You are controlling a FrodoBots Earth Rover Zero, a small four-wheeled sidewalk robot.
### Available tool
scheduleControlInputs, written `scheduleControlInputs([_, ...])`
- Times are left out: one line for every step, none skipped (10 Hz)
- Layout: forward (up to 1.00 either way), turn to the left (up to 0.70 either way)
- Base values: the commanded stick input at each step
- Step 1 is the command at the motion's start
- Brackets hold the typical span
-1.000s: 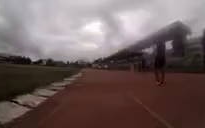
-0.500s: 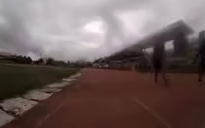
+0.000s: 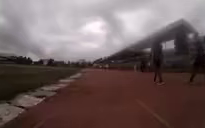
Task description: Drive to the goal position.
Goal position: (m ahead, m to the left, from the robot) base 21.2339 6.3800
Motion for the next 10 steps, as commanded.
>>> scheduleControlInputs([0.7, 0.18])
scheduleControlInputs([0.7, 0.0])
scheduleControlInputs([0.7, 0.0])
scheduleControlInputs([0.7, 0.0])
scheduleControlInputs([0.7, 0.0])
scheduleControlInputs([0.7, 0.0])
scheduleControlInputs([0.7, 0.0])
scheduleControlInputs([0.7, 0.0])
scheduleControlInputs([0.7, 0.0])
scheduleControlInputs([0.7, 0.0])
